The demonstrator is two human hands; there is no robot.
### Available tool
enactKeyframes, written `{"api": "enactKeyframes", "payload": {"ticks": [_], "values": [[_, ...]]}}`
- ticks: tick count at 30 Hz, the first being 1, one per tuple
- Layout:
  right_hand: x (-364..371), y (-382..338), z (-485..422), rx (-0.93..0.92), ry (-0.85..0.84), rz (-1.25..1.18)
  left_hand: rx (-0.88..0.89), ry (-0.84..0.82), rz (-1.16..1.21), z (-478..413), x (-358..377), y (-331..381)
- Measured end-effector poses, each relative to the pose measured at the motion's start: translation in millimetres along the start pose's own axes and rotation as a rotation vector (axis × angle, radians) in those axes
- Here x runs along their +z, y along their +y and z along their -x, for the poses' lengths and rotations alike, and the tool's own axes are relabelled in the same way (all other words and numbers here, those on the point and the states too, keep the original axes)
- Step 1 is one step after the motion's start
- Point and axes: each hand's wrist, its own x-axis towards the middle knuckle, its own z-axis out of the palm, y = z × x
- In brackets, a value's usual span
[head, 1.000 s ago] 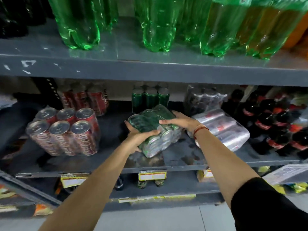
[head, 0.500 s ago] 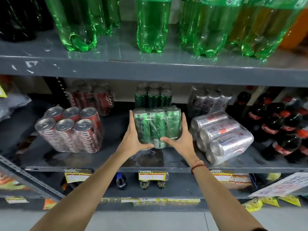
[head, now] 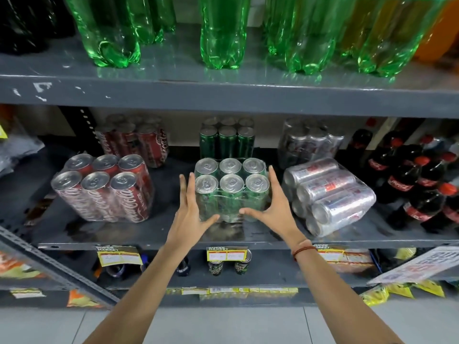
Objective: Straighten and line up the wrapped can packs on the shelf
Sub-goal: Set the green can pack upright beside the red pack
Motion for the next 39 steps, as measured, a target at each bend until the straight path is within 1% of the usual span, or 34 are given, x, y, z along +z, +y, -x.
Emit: {"api": "enactKeyframes", "payload": {"ticks": [2, 3, 5, 6, 8, 9, 10, 12, 13, 15, 17, 19, 21, 23, 25, 27, 30, 31, 33, 34, 35, 36, 37, 38, 39], "values": [[-15, -11, -17, -0.044, -0.092, 0.069, -0.017, 0.031, -0.058, 2, -3, 14], [-23, -18, -29, -0.058, -0.182, 0.147, -0.014, 0.03, -0.096, 0, -2, 21], [-36, -31, -54, -0.08, -0.406, 0.356, 0.018, 0.002, -0.228, -5, 4, 32], [-39, -37, -65, -0.108, -0.502, 0.469, 0.039, -0.023, -0.335, -9, 7, 36], [-38, -41, -78, -0.183, -0.623, 0.679, 0.076, -0.049, -0.491, -15, 11, 35], [-35, -42, -80, -0.21, -0.648, 0.755, 0.09, -0.049, -0.498, -17, 12, 31], [-31, -41, -79, -0.224, -0.644, 0.798, 0.097, -0.054, -0.47, -19, 12, 27], [-23, -38, -73, -0.234, -0.571, 0.809, 0.132, -0.055, -0.446, -23, 9, 21], [-20, -37, -68, -0.233, -0.526, 0.799, 0.166, -0.049, -0.497, -26, 7, 17], [-13, -38, -59, -0.207, -0.435, 0.782, 0.203, -0.098, -0.586, -35, 2, 7], [-3, -44, -48, -0.126, -0.335, 0.789, 0.241, -0.138, -0.613, -46, -6, -3], [13, -54, -34, -0.003, -0.227, 0.804, 0.356, -0.129, -0.749, -60, -14, -12], [28, -69, -20, 0.132, -0.157, 0.792, 0.445, -0.192, -0.853, -80, -21, -16], [42, -85, -9, 0.229, -0.161, 0.79, 0.499, -0.269, -0.91, -100, -26, -18], [55, -100, 2, 0.29, -0.187, 0.789, 0.542, -0.311, -0.98, -117, -31, -19], [65, -113, 13, 0.301, -0.207, 0.788, 0.578, -0.317, -1.038, -130, -36, -18], [62, -126, 22, 0.249, -0.26, 0.81, 0.6, -0.334, -1.098, -136, -45, -17], [53, -128, 21, 0.231, -0.283, 0.792, 0.573, -0.338, -1.073, -134, -49, -19], [27, -127, 11, 0.204, -0.353, 0.662, 0.421, -0.322, -0.926, -121, -57, -21], [11, -126, 2, 0.191, -0.408, 0.595, 0.308, -0.28, -0.775, -111, -61, -20], [-4, -123, -9, 0.175, -0.444, 0.554, 0.188, -0.212, -0.571, -98, -63, -18], [-16, -118, -22, 0.164, -0.434, 0.532, 0.08, -0.126, -0.353, -84, -63, -13], [-26, -113, -38, 0.159, -0.371, 0.519, 0.002, -0.029, -0.166, -70, -62, -5], [-30, -109, -54, 0.156, -0.279, 0.51, -0.043, 0.06, -0.045, -55, -57, 5], [-30, -104, -70, 0.152, -0.202, 0.506, -0.069, 0.114, 0.022, -42, -49, 17]]}}
